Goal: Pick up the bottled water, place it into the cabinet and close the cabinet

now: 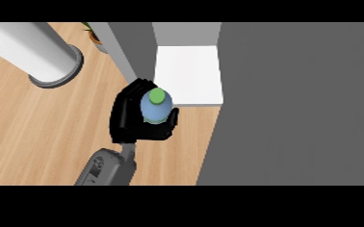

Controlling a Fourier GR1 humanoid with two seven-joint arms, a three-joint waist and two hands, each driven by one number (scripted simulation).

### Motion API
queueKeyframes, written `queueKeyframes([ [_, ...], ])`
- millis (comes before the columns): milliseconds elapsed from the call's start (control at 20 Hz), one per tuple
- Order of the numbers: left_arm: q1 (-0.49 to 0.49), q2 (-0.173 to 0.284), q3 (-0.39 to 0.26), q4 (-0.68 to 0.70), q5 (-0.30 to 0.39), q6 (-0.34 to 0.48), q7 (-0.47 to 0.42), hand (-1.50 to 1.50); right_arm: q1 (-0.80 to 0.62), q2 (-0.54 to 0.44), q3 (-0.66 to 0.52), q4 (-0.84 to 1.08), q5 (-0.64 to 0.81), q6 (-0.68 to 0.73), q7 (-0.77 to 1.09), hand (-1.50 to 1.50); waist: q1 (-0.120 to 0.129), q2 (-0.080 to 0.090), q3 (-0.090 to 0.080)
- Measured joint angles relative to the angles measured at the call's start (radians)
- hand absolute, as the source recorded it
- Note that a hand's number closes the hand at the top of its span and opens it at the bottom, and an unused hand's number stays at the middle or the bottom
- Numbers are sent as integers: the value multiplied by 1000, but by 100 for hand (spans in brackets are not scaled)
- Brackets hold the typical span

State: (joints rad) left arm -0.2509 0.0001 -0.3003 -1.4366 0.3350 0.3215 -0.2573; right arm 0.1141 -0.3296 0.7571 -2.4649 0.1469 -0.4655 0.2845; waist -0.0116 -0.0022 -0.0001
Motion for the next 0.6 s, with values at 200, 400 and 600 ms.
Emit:
queueKeyframes([
  [200, -96, 0, -23, 41, 16, 72, 7, 150, 13, -5, 7, 2, -2, 2, -14, -150, -2, 0, 0],
  [400, -198, 0, -20, 109, 10, 142, 13, 150, 12, -6, 23, 0, 3, -13, -10, -150, -6, 0, 0],
  [600, -290, 2, 4, 183, -4, 173, 34, 150, 8, -7, 23, -1, 2, -20, -15, -150, -6, 1, 0],
])
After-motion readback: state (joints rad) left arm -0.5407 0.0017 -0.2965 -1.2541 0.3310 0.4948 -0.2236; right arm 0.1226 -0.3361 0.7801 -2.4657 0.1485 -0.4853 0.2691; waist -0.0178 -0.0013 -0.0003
